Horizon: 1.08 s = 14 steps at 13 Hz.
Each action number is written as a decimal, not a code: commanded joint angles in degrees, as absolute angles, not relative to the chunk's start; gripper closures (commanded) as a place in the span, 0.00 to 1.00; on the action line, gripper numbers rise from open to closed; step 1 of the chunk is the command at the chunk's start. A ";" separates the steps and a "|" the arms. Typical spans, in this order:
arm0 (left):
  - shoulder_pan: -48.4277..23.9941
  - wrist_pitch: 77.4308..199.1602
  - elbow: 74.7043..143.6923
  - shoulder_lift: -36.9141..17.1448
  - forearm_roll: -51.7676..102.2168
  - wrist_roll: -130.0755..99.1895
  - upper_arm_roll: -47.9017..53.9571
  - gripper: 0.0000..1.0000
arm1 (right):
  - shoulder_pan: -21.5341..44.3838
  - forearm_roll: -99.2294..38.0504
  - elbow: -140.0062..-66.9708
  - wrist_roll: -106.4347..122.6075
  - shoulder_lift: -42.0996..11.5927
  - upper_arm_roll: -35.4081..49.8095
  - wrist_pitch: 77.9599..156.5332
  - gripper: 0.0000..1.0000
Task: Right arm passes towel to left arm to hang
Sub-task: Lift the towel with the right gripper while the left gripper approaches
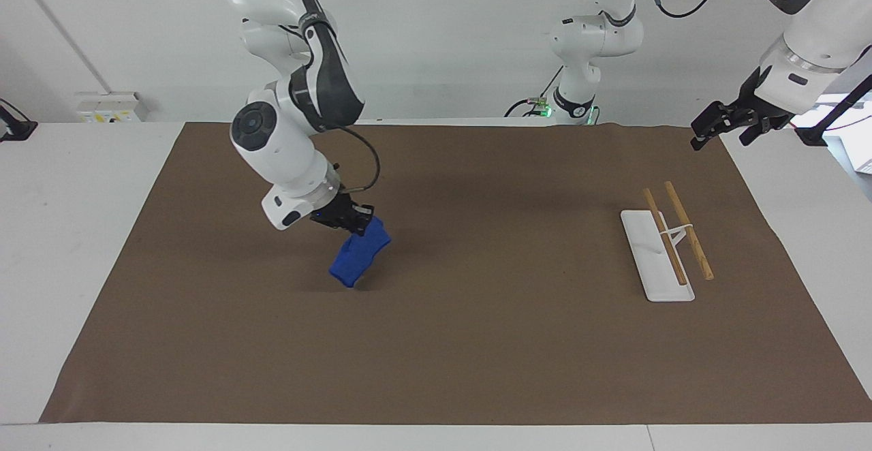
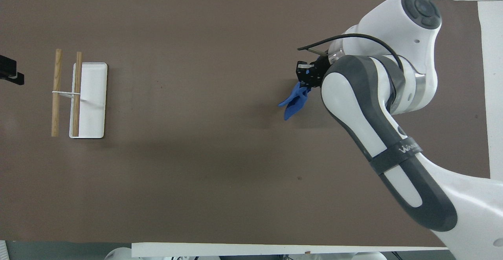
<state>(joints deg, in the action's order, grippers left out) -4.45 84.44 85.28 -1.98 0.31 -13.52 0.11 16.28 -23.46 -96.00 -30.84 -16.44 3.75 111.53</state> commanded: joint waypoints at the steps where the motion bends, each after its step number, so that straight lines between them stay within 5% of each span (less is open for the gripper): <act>1: -10.35 96.81 97.69 2.98 0.53 -29.48 0.26 0.00 | 19.50 -31.87 -92.73 -41.88 -18.72 3.69 113.54 1.00; 10: -25.66 117.42 113.81 -0.79 0.53 -76.54 0.18 0.07 | 28.82 -47.90 -94.31 -63.01 -19.42 3.69 123.38 1.00; 14: -28.12 120.67 116.28 -1.93 0.53 -76.73 0.18 0.28 | 31.99 -47.99 -95.09 -65.92 -19.42 3.69 125.95 1.00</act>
<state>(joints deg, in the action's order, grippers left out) -26.28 118.22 114.38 -2.25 0.35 -75.77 1.07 31.27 -46.61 -94.50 -65.43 -19.41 3.83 125.02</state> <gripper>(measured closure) 0.194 0.916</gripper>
